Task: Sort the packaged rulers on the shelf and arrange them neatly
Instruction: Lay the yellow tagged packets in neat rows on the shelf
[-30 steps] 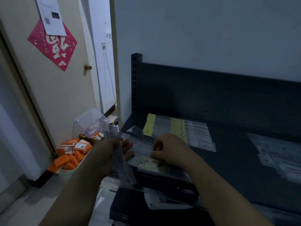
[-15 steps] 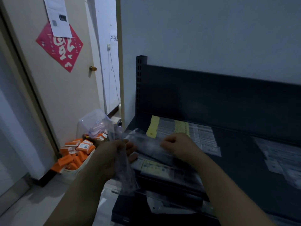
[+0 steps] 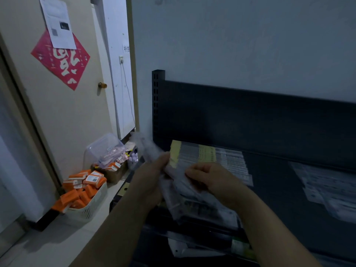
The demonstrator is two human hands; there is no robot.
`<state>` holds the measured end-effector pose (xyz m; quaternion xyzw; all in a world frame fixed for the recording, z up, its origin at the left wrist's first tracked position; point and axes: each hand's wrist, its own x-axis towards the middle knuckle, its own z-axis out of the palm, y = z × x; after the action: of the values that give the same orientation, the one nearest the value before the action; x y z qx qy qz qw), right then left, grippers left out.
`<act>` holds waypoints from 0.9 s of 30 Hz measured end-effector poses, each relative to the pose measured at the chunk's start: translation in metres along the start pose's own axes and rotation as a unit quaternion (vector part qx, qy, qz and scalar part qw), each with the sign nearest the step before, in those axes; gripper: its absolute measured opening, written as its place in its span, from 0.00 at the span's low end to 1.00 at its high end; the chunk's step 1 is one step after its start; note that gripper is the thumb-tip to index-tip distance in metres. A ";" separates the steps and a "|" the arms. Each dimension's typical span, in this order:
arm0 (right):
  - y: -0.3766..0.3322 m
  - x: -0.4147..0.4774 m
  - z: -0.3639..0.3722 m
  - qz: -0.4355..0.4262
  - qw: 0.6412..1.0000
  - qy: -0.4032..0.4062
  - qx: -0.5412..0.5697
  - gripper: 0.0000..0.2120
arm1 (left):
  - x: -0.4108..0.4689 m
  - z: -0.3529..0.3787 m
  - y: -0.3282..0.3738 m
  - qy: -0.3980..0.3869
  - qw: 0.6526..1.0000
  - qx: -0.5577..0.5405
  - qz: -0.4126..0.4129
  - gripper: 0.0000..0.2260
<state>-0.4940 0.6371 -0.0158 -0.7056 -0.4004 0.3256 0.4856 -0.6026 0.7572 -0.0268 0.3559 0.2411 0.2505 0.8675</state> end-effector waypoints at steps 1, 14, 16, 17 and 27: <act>0.001 -0.001 -0.005 0.001 1.000 0.010 -0.025 0.10 | 0.001 -0.002 0.000 0.018 1.000 0.001 -0.006 0.06; 0.030 -0.008 -0.040 0.067 0.932 -0.009 -0.356 0.11 | 0.004 -0.048 0.011 0.017 0.997 -0.049 -0.060 0.06; 0.033 -0.008 -0.043 0.047 0.948 0.017 -0.314 0.08 | 0.002 -0.047 0.012 0.017 0.997 -0.044 -0.060 0.06; 0.035 -0.009 -0.045 0.041 0.959 0.041 -0.279 0.08 | 0.002 -0.048 0.012 0.017 0.997 -0.047 -0.062 0.05; 0.018 -0.010 -0.037 0.047 0.987 0.053 0.143 0.04 | 0.008 -0.013 -0.004 -0.063 0.998 0.025 -0.012 0.09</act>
<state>-0.4631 0.6087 -0.0205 -0.6634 -0.2899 0.3641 0.5859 -0.6033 0.7660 -0.0399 0.3900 0.1967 0.2113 0.8744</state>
